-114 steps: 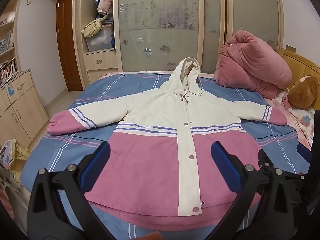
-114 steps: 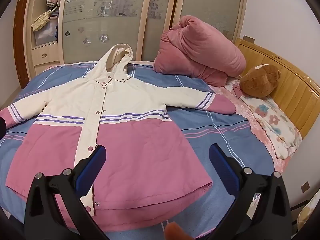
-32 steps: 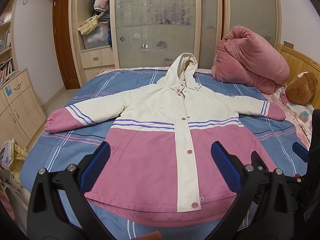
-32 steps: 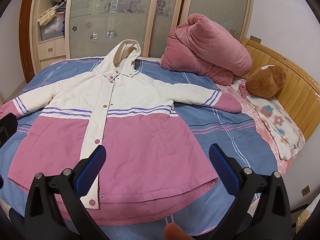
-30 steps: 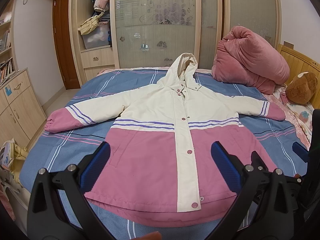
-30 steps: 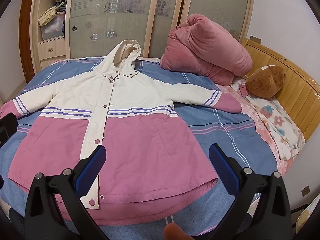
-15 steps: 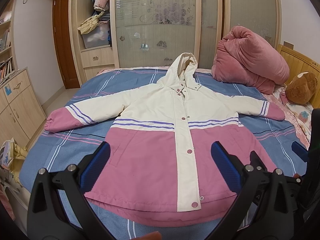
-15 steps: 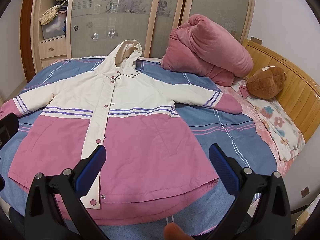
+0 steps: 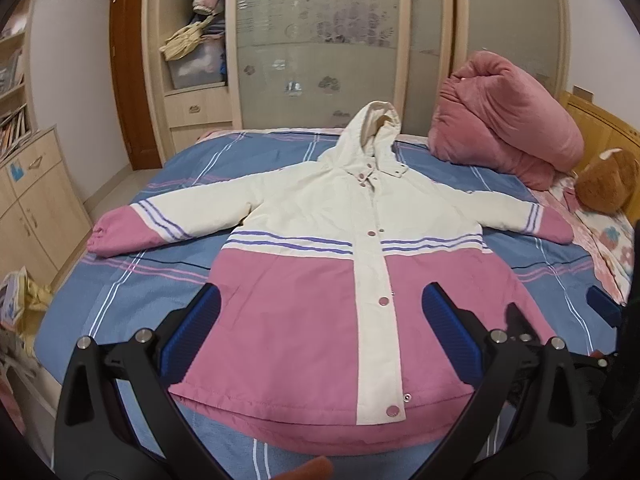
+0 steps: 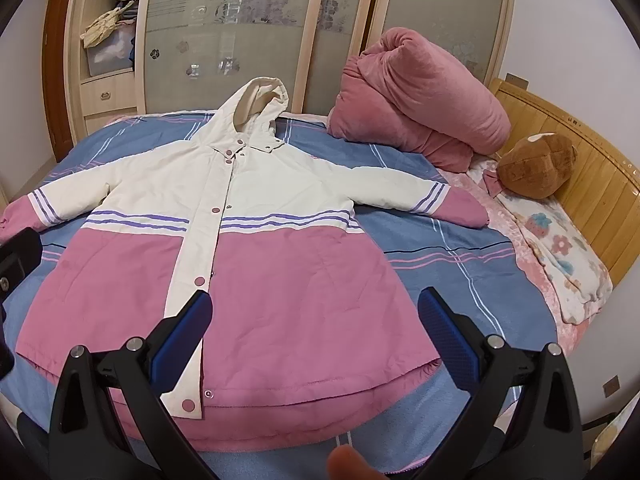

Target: Fold large clothes

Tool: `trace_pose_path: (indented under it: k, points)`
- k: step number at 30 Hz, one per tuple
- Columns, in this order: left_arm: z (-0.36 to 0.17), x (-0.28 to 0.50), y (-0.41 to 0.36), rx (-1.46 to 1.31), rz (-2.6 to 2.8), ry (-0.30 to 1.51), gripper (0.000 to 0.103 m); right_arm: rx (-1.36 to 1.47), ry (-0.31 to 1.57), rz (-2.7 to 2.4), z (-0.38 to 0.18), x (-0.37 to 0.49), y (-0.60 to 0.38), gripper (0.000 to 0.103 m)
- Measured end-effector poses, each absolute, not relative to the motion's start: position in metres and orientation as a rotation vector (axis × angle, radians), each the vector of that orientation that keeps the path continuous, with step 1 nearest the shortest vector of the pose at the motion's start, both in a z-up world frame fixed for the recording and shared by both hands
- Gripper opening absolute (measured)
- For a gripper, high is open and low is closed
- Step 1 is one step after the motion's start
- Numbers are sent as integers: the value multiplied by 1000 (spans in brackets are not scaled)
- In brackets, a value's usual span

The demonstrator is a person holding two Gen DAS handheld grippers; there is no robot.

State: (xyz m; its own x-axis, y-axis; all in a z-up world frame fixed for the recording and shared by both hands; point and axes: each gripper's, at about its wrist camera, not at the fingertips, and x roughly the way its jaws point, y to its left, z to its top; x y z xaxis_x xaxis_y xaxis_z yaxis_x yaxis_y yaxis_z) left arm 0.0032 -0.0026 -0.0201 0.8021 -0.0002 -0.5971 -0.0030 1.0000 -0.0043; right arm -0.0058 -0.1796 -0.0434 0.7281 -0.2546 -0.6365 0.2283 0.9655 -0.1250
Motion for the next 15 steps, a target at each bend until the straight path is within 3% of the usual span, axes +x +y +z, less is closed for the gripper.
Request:
trace_pose_path:
  k: [4,8,11,15]
  points:
    - [-41,25,5,-20,-5,721,101,52,720,-273,-52,6,-207,102]
    - [-79,50,20,-101,-41,833,101,214,859,-216,-83,31,-257,102]
    - [-97,65,28,-132,-37,884,93,311,924,-190,-105,38,-296,88]
    - [-119,85,25,-159,-72,939,90,362,959,-159,-126,36,-319,88]
